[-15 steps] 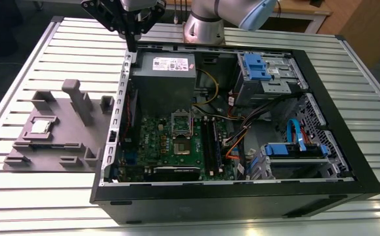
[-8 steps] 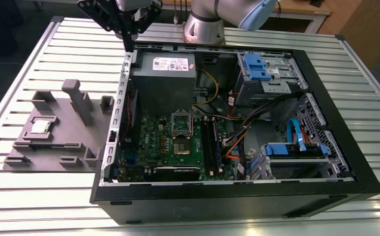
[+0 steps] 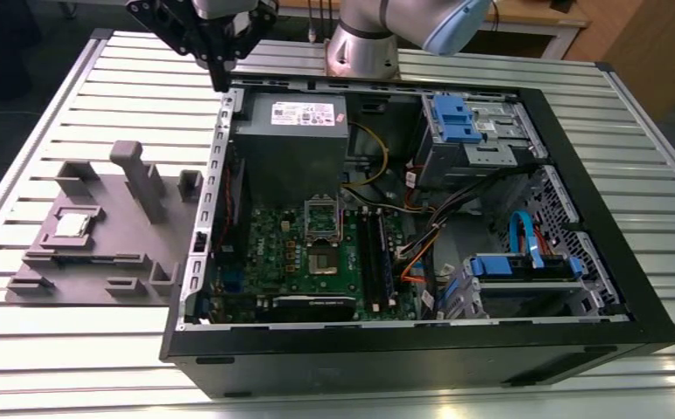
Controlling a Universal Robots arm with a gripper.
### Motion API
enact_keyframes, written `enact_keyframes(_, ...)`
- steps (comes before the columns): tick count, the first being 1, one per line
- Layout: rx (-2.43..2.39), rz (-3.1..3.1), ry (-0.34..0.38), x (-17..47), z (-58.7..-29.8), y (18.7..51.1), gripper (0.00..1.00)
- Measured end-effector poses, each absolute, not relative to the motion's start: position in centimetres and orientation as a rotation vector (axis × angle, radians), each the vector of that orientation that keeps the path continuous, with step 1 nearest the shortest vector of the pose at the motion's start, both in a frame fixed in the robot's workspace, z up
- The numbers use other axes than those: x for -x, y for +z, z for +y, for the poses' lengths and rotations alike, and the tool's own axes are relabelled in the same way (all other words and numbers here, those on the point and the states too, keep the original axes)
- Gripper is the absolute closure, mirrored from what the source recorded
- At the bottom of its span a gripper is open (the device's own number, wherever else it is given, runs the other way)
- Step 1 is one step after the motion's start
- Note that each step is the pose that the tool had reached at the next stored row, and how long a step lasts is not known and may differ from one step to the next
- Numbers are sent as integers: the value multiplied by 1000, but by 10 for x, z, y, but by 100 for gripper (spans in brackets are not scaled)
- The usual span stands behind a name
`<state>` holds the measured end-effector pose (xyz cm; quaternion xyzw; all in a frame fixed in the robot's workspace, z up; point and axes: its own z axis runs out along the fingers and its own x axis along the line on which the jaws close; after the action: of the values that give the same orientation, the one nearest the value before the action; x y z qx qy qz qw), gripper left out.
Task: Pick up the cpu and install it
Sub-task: 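Reach for the cpu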
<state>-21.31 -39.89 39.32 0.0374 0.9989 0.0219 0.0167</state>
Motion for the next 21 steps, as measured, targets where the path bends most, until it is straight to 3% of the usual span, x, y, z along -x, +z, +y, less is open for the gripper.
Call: enact_keyframes(21,-116,3104,68,242,-399,393,90)
